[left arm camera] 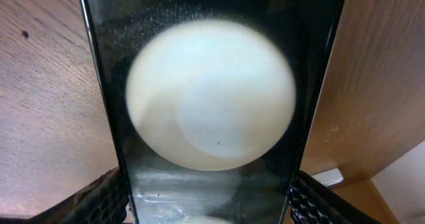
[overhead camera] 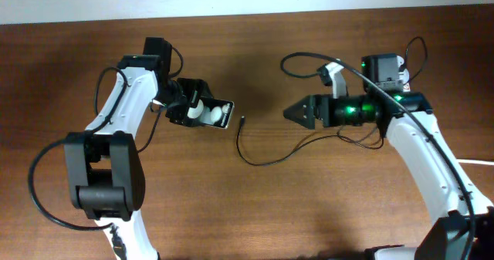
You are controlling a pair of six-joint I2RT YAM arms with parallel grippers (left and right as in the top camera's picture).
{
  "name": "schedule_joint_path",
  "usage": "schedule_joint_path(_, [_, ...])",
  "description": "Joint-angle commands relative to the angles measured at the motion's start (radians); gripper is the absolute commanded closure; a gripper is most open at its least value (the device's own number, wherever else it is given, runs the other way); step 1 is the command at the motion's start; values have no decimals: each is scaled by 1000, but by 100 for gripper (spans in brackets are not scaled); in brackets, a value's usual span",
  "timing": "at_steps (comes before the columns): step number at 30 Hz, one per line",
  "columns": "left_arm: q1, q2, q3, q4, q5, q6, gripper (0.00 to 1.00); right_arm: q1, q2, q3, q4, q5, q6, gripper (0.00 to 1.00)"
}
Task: Plug charger to phone and switch on socket
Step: 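Bring the right gripper to the phone and grasp its edge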
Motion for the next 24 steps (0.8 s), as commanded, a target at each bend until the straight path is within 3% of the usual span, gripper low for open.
schedule_joint_path(1, [-28, 5, 23, 2, -12, -11, 78, 129, 10, 15, 66, 270, 275, 2])
schedule_joint_path(3, [-40, 5, 23, 1, -11, -15, 77, 218, 12, 15, 154, 418, 430, 9])
schedule_joint_path(5, [-43, 5, 23, 2, 40, -40, 75, 251, 37, 15, 231, 420, 528, 20])
schedule_joint_path(8, [-43, 5, 23, 2, 43, -41, 75, 253, 97, 15, 267, 370, 545, 28])
schedule_joint_path(15, [-43, 5, 23, 2, 123, -45, 75, 346, 197, 15, 431, 347, 590, 31])
schedule_joint_path(24, [-76, 5, 23, 2, 218, -52, 76, 423, 234, 15, 478, 442, 650, 40])
